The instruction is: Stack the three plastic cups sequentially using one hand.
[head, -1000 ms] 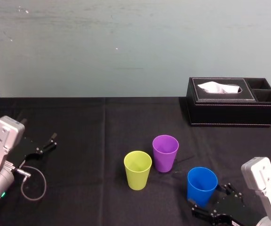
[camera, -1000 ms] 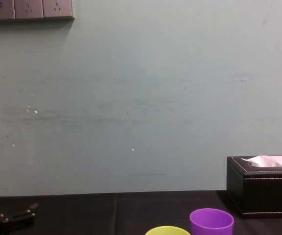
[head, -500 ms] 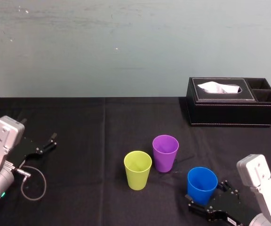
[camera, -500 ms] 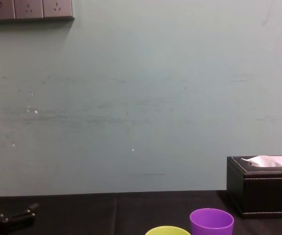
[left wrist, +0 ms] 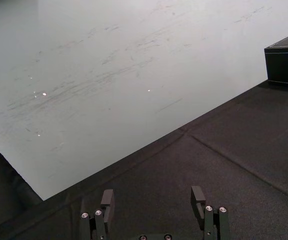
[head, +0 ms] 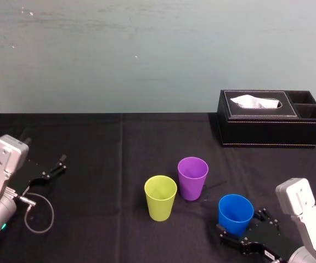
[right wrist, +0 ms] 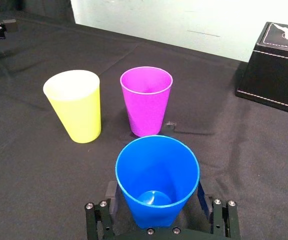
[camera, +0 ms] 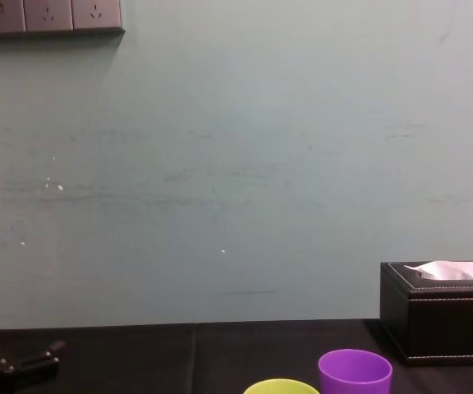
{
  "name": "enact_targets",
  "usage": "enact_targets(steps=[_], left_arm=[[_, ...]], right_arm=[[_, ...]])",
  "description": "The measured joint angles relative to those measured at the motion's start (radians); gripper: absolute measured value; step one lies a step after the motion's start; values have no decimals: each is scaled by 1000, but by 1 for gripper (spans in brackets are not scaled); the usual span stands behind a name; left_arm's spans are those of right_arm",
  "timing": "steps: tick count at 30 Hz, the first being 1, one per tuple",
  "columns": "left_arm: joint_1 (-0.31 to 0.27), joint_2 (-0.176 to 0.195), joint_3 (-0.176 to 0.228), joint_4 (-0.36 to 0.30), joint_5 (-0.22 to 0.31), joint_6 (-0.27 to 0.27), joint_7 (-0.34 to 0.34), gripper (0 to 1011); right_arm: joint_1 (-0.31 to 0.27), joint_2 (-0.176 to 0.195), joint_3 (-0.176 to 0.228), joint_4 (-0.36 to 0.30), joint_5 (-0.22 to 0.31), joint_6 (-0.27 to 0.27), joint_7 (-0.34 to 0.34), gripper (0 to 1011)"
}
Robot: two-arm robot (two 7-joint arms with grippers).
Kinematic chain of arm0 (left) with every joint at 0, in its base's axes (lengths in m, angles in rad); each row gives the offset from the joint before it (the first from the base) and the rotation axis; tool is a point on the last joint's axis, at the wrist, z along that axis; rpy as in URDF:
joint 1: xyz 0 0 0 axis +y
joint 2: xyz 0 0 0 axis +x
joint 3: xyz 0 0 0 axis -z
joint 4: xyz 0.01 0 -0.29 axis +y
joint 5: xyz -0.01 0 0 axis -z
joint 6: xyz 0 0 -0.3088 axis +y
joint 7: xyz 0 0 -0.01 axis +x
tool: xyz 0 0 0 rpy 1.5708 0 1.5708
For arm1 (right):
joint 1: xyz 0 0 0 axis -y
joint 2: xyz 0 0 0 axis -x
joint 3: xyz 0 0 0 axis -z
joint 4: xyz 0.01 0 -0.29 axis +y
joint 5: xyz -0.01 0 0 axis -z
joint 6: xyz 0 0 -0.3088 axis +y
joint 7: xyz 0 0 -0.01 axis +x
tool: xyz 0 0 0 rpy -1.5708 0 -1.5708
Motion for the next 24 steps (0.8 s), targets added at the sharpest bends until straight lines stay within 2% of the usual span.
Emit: enact_targets(steps=[24], left_arm=[[0, 0, 0, 0, 0, 0, 0, 1000]], right_arm=[[26, -69, 19, 46, -50, -9, 39, 1003]])
